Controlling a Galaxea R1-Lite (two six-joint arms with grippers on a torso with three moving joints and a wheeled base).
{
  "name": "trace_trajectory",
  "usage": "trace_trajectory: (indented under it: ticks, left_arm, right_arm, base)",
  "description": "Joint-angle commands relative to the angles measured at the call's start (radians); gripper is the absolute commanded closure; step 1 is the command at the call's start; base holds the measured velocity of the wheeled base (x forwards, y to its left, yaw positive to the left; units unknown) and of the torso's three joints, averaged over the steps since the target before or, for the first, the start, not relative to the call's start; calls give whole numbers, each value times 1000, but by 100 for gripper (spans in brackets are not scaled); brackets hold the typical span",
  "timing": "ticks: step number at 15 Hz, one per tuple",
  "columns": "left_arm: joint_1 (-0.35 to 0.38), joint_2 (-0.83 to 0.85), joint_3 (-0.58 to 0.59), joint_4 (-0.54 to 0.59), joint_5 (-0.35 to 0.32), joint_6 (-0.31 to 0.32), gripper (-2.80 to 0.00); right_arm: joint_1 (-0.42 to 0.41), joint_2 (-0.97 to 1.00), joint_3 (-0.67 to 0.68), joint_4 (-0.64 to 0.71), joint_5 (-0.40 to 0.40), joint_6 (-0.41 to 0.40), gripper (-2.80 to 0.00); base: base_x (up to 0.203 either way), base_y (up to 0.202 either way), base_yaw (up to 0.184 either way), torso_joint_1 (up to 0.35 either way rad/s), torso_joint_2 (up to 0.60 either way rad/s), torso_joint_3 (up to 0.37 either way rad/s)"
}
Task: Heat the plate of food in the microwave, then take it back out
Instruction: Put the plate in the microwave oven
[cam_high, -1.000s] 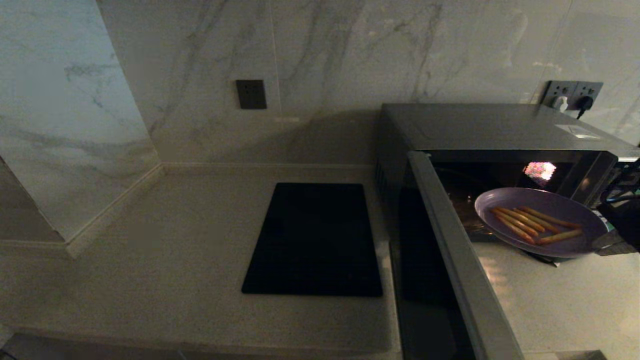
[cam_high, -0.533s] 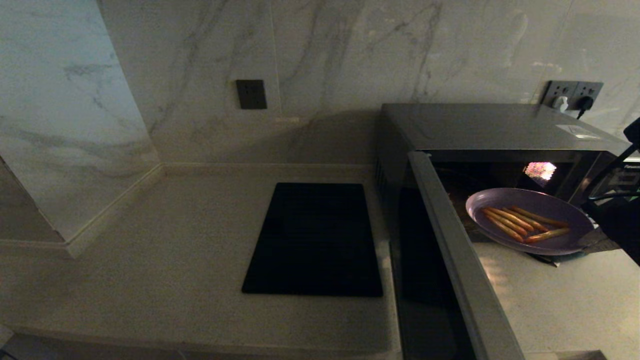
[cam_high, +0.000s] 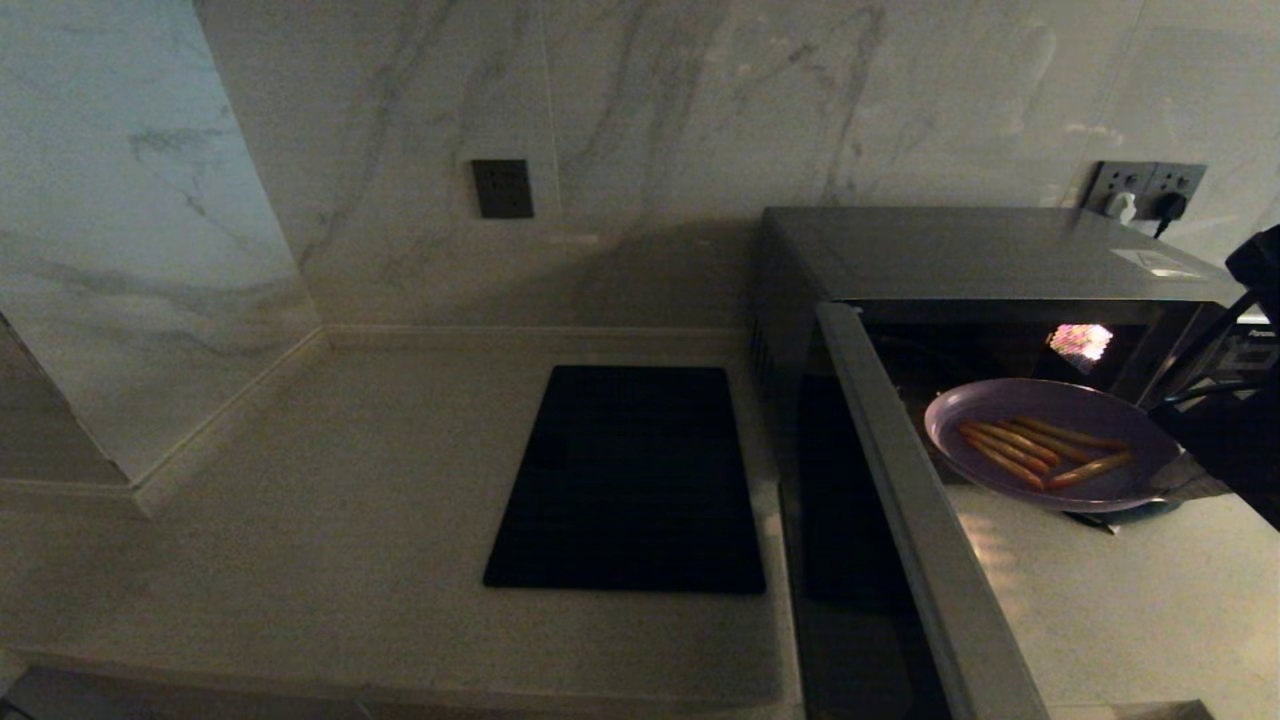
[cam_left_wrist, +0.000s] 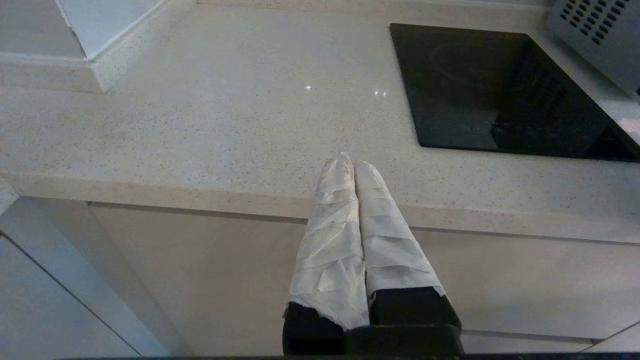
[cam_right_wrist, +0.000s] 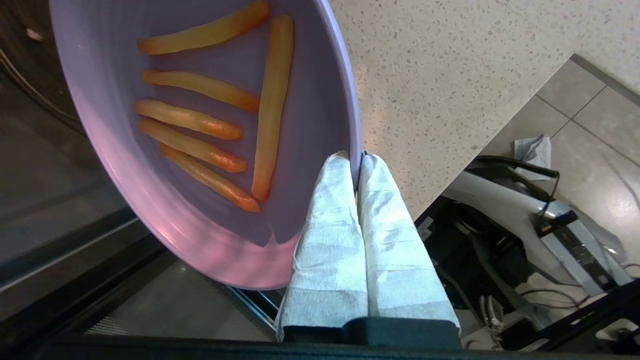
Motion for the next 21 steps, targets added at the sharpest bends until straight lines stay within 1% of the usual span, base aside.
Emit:
trace_trajectory:
  ticks: [1,3,9,14,21]
  left_arm:
    - [0,2,0,0,0,-1,0]
    - [0,2,0,0,0,-1,0]
    - [0,2,0,0,0,-1,0]
    - [0,0,0,0,0,-1,0]
    - [0,2,0,0,0,-1,0]
  right_arm:
    - [12,15,-11,3,-1,4,0]
    - [12,33,-38,1,-1,17,0]
    - [46,145,-147,0,-2,178,0]
    - [88,229,-184,3,-1,288,0]
    - [90,296,-226,3,-1,292,0]
  base:
    - [0,0,0,0,0,0]
    - [0,0,0,0,0,0]
    - [0,0,0,0,0,0]
    - [0,0,0,0,0,0]
    - [0,0,0,0,0,0]
